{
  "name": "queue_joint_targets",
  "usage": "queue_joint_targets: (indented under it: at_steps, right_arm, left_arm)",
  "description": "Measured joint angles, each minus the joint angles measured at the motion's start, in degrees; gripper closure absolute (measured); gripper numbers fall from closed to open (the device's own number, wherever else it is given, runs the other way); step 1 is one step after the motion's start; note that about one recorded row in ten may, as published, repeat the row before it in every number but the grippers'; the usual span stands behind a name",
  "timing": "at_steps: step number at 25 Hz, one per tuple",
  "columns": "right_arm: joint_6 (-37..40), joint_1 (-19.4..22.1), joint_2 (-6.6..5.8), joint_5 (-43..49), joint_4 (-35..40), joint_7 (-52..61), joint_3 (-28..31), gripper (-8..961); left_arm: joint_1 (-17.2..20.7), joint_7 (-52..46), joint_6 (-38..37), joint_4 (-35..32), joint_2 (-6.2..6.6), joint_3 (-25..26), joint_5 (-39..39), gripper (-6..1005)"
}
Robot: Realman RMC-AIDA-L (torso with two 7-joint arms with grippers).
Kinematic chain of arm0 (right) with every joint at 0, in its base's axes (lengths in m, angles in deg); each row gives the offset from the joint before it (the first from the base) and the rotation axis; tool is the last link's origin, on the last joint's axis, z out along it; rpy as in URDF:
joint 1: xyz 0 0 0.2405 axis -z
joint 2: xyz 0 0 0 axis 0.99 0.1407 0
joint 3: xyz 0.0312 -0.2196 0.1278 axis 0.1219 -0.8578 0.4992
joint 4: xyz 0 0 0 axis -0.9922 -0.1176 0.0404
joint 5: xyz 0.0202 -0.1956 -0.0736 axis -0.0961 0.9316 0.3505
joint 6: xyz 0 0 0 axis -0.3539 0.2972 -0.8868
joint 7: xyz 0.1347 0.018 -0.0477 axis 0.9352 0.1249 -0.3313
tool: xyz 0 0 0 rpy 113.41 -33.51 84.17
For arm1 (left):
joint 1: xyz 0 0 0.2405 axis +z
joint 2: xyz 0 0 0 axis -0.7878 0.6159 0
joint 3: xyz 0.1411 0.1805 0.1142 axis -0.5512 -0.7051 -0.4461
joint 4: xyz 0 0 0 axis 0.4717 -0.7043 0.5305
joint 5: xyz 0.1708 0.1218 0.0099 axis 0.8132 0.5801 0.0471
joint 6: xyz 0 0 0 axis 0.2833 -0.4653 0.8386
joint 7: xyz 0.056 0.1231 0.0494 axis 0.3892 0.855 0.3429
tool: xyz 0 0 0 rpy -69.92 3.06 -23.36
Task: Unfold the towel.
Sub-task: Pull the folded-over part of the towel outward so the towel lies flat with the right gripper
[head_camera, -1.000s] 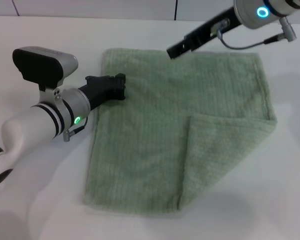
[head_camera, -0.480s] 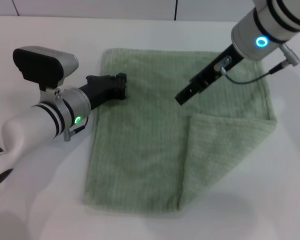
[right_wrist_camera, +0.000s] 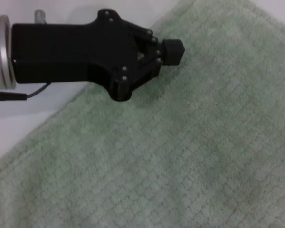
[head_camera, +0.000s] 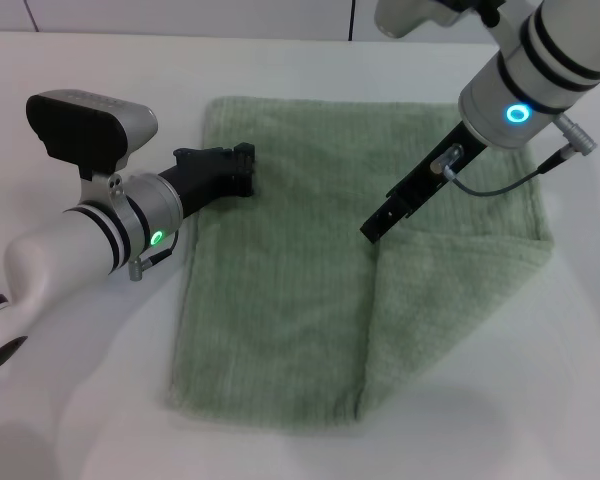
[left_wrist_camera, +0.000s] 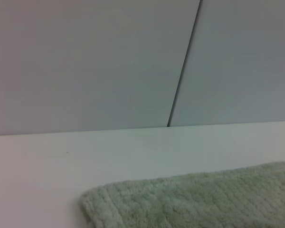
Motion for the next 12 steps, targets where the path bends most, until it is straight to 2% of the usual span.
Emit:
queue_joint_targets:
  at_steps: [12]
  right_arm:
    - [4.4,-2.4,0.15,0.8,-7.8,-2.3,-0.1,137]
  left_arm:
    - [0.0,0.0,0.3,-0.4,0.00,0.0,0.0,992]
